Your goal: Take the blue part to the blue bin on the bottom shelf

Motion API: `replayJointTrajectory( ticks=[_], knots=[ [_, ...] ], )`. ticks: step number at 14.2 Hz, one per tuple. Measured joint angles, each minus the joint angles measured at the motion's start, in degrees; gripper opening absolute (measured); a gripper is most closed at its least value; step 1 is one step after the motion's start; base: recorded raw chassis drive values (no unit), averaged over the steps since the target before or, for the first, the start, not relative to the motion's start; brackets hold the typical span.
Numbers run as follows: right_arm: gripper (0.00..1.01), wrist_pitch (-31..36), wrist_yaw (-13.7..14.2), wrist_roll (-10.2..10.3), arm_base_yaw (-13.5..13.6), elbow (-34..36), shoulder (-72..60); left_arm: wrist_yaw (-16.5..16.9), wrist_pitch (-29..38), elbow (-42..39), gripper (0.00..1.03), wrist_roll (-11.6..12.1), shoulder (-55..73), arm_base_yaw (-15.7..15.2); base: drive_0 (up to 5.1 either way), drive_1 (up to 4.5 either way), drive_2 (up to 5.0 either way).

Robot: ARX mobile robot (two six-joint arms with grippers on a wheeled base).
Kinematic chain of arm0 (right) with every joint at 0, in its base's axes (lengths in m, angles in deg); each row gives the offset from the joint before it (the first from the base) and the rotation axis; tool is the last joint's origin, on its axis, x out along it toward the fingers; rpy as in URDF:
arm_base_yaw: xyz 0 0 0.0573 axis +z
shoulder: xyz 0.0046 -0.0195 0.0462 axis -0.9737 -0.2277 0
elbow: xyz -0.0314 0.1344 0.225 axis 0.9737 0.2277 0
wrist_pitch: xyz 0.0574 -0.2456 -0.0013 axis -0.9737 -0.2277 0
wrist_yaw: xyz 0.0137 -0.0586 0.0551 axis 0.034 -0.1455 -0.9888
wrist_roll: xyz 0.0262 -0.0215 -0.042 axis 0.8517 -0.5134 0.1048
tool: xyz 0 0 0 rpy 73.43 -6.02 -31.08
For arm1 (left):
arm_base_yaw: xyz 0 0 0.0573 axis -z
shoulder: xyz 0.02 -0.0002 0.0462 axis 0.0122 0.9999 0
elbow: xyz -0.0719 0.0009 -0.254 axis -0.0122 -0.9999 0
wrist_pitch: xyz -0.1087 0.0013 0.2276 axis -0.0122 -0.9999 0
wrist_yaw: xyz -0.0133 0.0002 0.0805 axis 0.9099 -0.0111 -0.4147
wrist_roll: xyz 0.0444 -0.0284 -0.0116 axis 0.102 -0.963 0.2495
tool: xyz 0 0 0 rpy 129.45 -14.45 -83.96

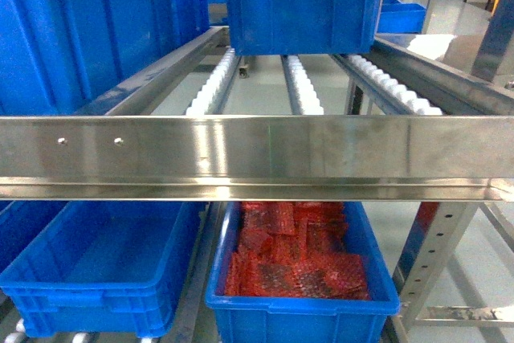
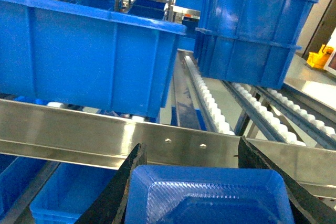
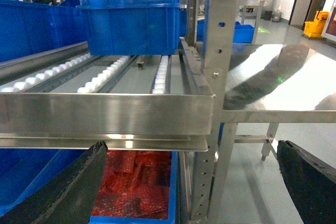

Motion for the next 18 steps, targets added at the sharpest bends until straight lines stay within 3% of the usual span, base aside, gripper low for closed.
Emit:
replayJointTrajectory(
  ticks=[4,18],
  knots=[
    [0.98,0.02,-0.04,0.0,0.0,0.0,0.0,-0.02,0.04,0.0,0.43,0.0,0.0,0.0,-4.9,2.45,2.4],
    [0.98,0.09,-0.17,0.0,0.0,0.0,0.0,-0.11,0.04,0.0,0.43,0.0,-0.15,0.0,0.0,0.0,0.0]
  ],
)
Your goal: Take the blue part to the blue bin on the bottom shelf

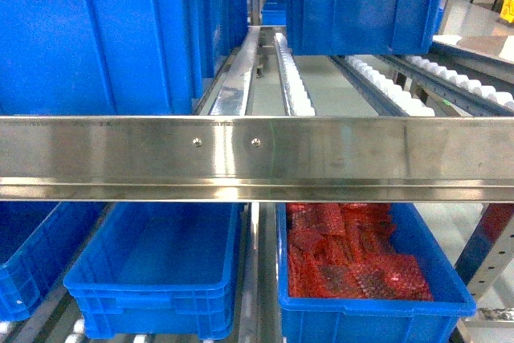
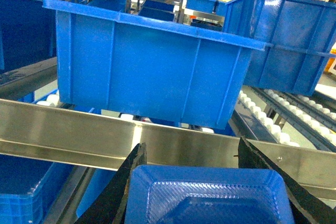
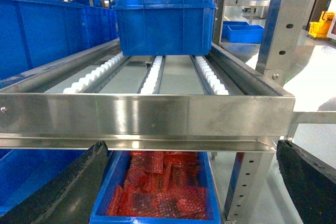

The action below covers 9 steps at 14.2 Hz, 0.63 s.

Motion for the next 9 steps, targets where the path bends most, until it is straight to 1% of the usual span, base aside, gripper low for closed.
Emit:
replayJointTrajectory(
  ticks=[9],
  knots=[
    [0.98,0.07,0.0,-0.02,0.0,0.0,0.0,0.0,0.07,0.0,0.43,0.0,0.0,0.0,0.0,0.0,0.0]
  ],
)
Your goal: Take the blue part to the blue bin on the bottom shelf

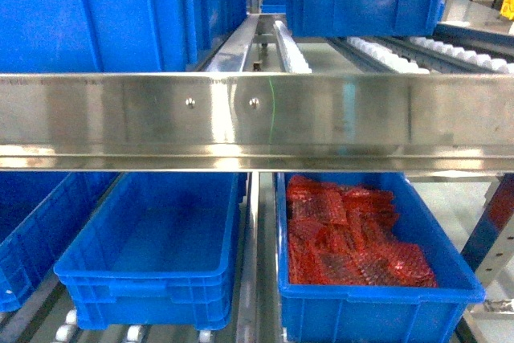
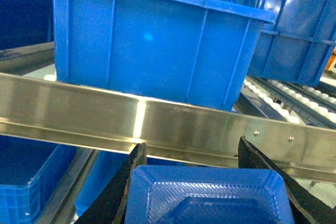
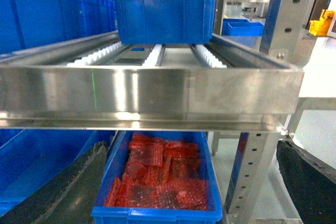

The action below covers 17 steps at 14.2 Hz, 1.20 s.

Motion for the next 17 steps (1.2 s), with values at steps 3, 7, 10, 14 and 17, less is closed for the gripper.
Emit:
replayJointTrajectory(
  ticks=[3,7,10,14,17],
  knots=[
    [0.98,-0.04,0.17,0.09,0.0,0.0,0.0,0.04,-0.04,0.0,0.43,0.0,0.0,0.0,0.0,0.0,0.0],
    [0.98,-0.07,0.15,0.04,0.0,0.0,0.0,0.04,-0.07,0.0,0.43,0.02,0.0,0.0,0.0,0.0,0.0],
    [0.98,-0.09,0.15,0.0,0.0,0.0,0.0,0.07,-0.07,0.0,0.43,0.0,0.0,0.0,0.0,0.0,0.0],
    [0.98,-0.09,0.13,0.0,0.0,0.0,0.0,0.04,-0.11,0.0,0.43,0.0,0.0,0.0,0.0,0.0,0.0],
    [0.98,-0.04,0.11,0.0,0.0,0.0,0.0,0.07,-0.07,0.0,0.43,0.02,0.0,0.0,0.0,0.0,0.0]
  ],
)
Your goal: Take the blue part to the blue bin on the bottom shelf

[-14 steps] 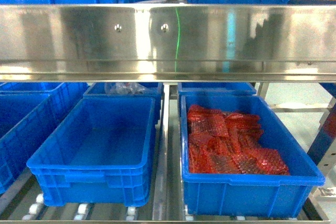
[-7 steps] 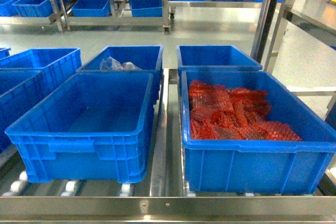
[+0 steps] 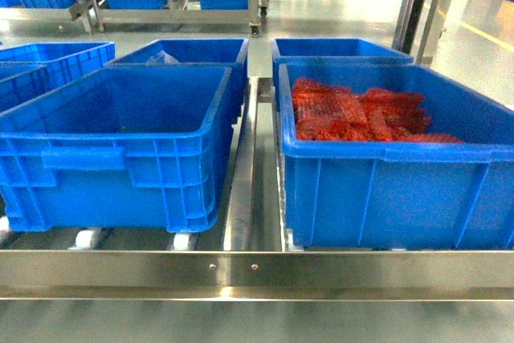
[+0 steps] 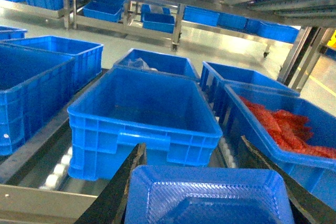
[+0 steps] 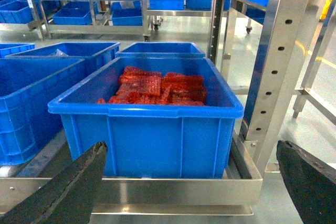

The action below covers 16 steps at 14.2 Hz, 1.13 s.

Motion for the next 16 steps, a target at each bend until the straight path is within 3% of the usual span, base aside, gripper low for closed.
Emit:
replayJointTrajectory(
  ticks=[9,16],
  knots=[
    [0.98,-0.11,0.04,0.0,0.0,0.0,0.0,0.0,-0.11,-0.17,0.43,0.17,0.0,0.0,0.0,0.0,0.0],
    [0.98,-0.04,0.04,0.0,0.0,0.0,0.0,-0.02,-0.02,-0.17,0.43,0.2,-0.09,0.0,0.1,4.17,-4.0]
  ],
)
